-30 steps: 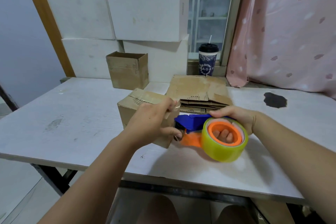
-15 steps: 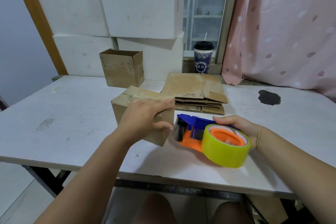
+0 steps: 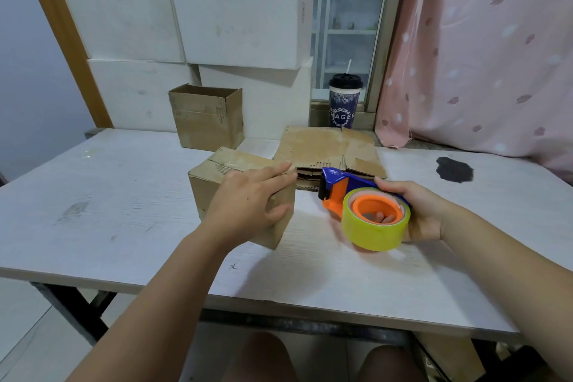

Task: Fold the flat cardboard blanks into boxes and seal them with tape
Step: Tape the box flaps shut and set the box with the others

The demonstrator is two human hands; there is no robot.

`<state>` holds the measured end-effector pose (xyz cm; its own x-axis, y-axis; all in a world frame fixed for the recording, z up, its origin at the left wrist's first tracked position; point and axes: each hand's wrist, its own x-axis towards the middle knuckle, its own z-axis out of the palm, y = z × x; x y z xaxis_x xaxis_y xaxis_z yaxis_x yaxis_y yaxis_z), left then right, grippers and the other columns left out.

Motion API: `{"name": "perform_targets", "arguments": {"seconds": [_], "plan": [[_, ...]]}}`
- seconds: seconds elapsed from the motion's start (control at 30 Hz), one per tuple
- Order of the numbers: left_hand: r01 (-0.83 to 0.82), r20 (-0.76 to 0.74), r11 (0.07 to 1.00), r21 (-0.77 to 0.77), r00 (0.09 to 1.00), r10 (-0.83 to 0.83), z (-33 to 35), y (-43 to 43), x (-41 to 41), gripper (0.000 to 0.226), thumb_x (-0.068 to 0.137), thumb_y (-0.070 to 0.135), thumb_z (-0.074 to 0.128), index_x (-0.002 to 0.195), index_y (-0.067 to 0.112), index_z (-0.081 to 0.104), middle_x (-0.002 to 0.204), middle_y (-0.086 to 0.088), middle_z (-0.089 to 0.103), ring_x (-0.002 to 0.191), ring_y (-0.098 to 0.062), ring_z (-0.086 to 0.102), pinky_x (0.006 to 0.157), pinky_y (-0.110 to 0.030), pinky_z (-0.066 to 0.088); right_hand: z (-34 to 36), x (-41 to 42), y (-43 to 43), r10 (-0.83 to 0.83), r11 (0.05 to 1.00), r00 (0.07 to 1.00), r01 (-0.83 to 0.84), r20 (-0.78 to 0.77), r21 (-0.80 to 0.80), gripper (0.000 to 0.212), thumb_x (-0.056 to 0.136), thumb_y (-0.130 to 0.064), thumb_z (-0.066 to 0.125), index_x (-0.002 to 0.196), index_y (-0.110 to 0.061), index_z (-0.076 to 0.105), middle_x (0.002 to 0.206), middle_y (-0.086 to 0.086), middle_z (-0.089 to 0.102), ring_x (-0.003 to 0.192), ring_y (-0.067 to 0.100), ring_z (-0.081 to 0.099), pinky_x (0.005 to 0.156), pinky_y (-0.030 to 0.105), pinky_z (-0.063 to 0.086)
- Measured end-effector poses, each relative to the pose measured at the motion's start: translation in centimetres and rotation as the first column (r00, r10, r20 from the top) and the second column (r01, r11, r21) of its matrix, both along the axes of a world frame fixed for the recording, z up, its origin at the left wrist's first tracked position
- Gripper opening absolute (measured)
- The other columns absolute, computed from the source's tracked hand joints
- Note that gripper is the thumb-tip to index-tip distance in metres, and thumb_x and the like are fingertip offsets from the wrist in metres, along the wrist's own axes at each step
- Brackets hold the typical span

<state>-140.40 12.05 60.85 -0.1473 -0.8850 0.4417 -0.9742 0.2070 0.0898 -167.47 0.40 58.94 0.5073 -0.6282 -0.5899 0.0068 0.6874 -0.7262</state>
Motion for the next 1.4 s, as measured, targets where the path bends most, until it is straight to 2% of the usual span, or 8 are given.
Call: {"name": "perform_targets", "arguments": {"seconds": [0.33,0.53,0.77,1.0,1.1,1.2,1.3,1.4], "plan": [[-0.058,0.124,0.972,-0.229,0.988,0.088,-0.9,0.1,-2.8,0.014,0.065,0.016,0.077,0.076,0.008,0.073,0.105,-0.009,0.07,0.069,-0.031,0.062,0.069,-0.04,0.047,1.6,-0.5,0.4,-0.062,0.997,0.997,0.06,-0.042,-0.058,0.047,0.068,-0.042,0.071,0.103,-0.012,0.065,0.084,0.005,0.064,0.053,0.013,0.052,0.043,0.023,0.048],[-0.17,0.046,0.98,-0.101,0.983,0.176,-1.0,0.3,-3.0,0.037,0.092,0.04,0.045,0.126,0.025,0.049,0.129,0.005,0.056,0.107,-0.021,0.053,0.092,-0.035,0.03,2.8,0.0,0.5,-0.057,0.993,0.997,0.063,0.058,-0.104,0.038,0.073,-0.046,0.066,0.085,-0.012,0.077,0.079,0.004,0.07,0.053,0.014,0.055,0.048,0.026,0.053],[-0.208,-0.172,0.963,-0.172,0.969,0.178,0.1,1.3,-2.4,0.027,0.098,0.033,0.042,0.109,0.025,0.066,0.105,0.007,0.066,0.096,-0.021,0.057,0.075,-0.032,0.033,5.0,3.2,1.3,-0.042,0.985,0.979,0.074,0.201,-0.154,0.042,0.07,-0.047,0.065,0.093,-0.015,0.078,0.104,0.004,0.07,0.105,0.019,0.046,0.105,0.032,0.032],[-0.041,-0.314,0.998,-0.038,0.949,0.027,1.2,2.6,-0.5,0.027,0.095,0.015,0.049,0.109,0.025,0.07,0.108,0.004,0.069,0.099,-0.018,0.057,0.071,-0.026,0.035,6.2,7.5,2.3,-0.03,0.969,0.944,0.107,0.329,-0.221,0.04,0.077,-0.05,0.06,0.085,-0.015,0.079,0.087,0.003,0.07,0.071,0.014,0.056,0.083,0.032,0.054],[0.042,-0.442,0.998,0.042,0.897,-0.019,1.6,3.1,0.8,0.035,0.093,0.006,0.047,0.111,0.026,0.069,0.11,0.005,0.068,0.103,-0.012,0.051,0.079,-0.016,0.032,6.5,9.5,2.6,-0.066,0.955,0.911,0.176,0.408,-0.238,0.039,0.084,-0.049,0.059,0.095,-0.014,0.074,0.086,0.004,0.068,0.054,0.012,0.054,0.054,0.026,0.053],[0.073,-0.579,0.995,0.074,0.815,-0.017,1.6,3.2,1.4,0.04,0.085,-0.001,0.047,0.096,0.033,0.066,0.099,0.015,0.066,0.093,-0.002,0.053,0.082,-0.01,0.038,6.8,11.7,2.5,-0.108,0.925,0.866,0.268,0.489,-0.271,0.039,0.089,-0.048,0.056,0.106,-0.015,0.067,0.093,0.004,0.064,0.061,0.012,0.053,0.058,0.023,0.053],[0.049,-0.757,0.998,0.048,0.653,0.004,1.7,2.8,1.7,0.019,0.089,0.019,0.055,0.082,0.029,0.069,0.087,0.017,0.069,0.086,0.003,0.06,0.076,-0.014,0.044,6.9,14.0,2.5,-0.166,0.872,0.826,0.378,0.539,-0.31,0.038,0.092,-0.05,0.052,0.107,-0.016,0.063,0.086,0.003,0.053,0.067,0.011,0.046,0.063,0.022,0.048],[0.127,-0.907,0.991,0.046,0.422,-0.012,2.4,2.2,1.6,0.041,0.099,0.042,0.038,0.081,0.023,0.07,0.082,0.009,0.073,0.077,-0.002,0.064,0.075,-0.023,0.045,6.4,15.9,2.9,-0.197,0.799,0.811,0.459,0.551,-0.388,0.036,0.095,-0.05,0.048,0.091,-0.017,0.063,0.065,-0.001,0.045,0.054,0.007,0.042,0.049,0.02,0.042]]}}
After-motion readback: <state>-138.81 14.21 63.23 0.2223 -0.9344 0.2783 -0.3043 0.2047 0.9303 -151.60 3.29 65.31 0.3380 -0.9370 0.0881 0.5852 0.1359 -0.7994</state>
